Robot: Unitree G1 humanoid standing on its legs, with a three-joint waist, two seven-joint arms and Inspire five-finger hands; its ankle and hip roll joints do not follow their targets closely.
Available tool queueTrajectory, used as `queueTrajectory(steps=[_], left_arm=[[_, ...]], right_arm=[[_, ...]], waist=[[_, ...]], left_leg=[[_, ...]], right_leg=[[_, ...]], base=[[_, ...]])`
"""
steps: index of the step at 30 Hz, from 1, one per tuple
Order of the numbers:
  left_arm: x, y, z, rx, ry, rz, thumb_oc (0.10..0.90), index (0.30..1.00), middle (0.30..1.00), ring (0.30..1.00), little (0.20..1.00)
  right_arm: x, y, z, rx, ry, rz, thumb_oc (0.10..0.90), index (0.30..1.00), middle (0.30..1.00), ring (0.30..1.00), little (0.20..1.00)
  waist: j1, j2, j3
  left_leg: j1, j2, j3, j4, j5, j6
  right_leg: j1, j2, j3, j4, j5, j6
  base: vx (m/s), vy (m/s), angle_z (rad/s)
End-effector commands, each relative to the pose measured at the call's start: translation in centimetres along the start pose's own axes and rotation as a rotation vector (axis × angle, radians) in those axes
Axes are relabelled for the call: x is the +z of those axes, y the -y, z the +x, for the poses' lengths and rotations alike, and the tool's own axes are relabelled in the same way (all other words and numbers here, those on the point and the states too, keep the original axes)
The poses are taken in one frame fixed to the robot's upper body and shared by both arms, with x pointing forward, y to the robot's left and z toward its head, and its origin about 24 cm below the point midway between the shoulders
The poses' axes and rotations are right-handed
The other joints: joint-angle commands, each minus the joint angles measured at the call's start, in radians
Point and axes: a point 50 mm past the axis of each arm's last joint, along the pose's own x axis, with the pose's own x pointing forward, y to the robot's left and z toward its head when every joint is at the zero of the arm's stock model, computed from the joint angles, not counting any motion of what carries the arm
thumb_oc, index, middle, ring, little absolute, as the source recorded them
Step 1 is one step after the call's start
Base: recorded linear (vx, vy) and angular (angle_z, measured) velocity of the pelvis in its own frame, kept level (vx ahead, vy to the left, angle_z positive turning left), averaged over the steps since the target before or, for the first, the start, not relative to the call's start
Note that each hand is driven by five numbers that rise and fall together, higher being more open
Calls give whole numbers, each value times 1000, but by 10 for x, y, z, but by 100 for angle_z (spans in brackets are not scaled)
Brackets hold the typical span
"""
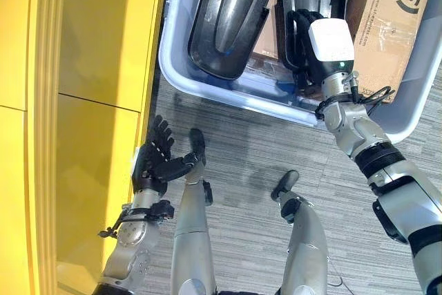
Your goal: Move parts from the plastic box to the shelf.
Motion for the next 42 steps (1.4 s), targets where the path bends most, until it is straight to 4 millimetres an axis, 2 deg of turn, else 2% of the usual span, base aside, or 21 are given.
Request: queueTrajectory(steps=[1,3,8,11,17,23,25,26,28,29,30,36,42], left_arm=[[30,15,5,-67,170,-25,900,1000,1000,1000,1000],[28,16,6,-73,159,-20,900,1000,1000,1000,1000],[23,18,7,-87,138,-23,900,1000,1000,1000,1000],[21,18,8,-93,126,-18,900,1000,1000,1000,1000],[16,9,8,-92,92,14,900,1000,1000,1000,1000],[9,-3,1,-92,39,45,900,1000,1000,1000,1000],[6,-9,-4,-80,16,55,900,1000,1000,1000,1000],[6,-9,-4,-81,14,55,900,1000,1000,1000,1000],[2,-12,-9,-73,-12,60,900,1000,1000,1000,1000],[1,-12,-9,-73,-13,61,900,1000,1000,1000,1000],[0,-13,-11,-74,-23,62,900,1000,1000,1000,1000],[-7,-16,-21,-54,-56,57,900,1000,1000,1000,1000],[-14,-19,-28,-15,-80,37,900,1000,1000,1000,1000]], right_arm=[[-11,-48,-31,260,-72,-3,400,300,300,300,300],[-6,-58,-43,280,-66,27,400,300,300,300,300],[-2,-61,-56,274,-44,66,400,300,300,300,300],[2,-55,-62,225,-17,118,400,300,300,300,300],[1,-36,-60,145,5,192,400,300,300,300,300],[-1,-13,-64,71,37,261,400,300,300,300,300],[-2,-8,-70,51,38,315,400,300,300,300,300],[-2,-8,-70,52,37,315,400,300,300,300,300],[-3,-2,-74,28,39,346,400,300,300,300,300],[-3,-2,-74,29,38,346,400,300,300,300,300],[-3,7,-74,0,53,369,400,300,300,300,300],[-5,21,-83,-44,67,430,400,300,300,300,300],[-13,27,-98,-53,53,454,400,300,300,300,300]], waist=[[25,55,-5],[25,38,-5],[24,24,-5],[15,10,-5],[15,-9,-14],[11,-20,-130],[0,-25,-187],[1,-26,-187],[-6,-26,-244],[-6,-26,-244],[-14,-27,-282],[-30,-20,-366],[-46,-12,-408]], left_leg=[[25,44,-11,164,-234,-40],[83,58,-3,161,-238,-41],[175,74,16,144,-239,-45],[284,81,38,103,-230,-53],[480,90,70,9,-198,-71],[619,80,98,-102,-167,-83],[658,74,120,-139,-143,-73],[661,73,121,-142,-142,-73],[705,68,132,-180,-135,-72],[708,67,133,-183,-134,-72],[739,64,143,-206,-130,-72],[810,59,172,-255,-125,-70],[858,53,189,-290,-122,-68]], right_leg=[[77,51,10,-135,63,15],[132,61,7,-154,71,18],[218,71,0,-188,78,24],[313,79,4,-232,88,28],[494,90,-3,-320,103,38],[613,93,-9,-408,118,49],[647,94,-17,-439,133,45],[649,94,-17,-441,134,45],[686,94,-18,-465,136,51],[688,94,-18,-467,136,51],[708,93,-21,-476,138,55],[752,87,-16,-496,142,63],[778,86,-8,-504,138,66]], base=[[0,0,0],[4,-42,-6],[12,-25,-13],[35,-32,-10],[59,-33,-8],[98,-2,-7],[62,6,-1],[103,-3,-3],[91,1,0],[120,11,3],[100,20,6],[84,18,-4],[39,6,-9]])
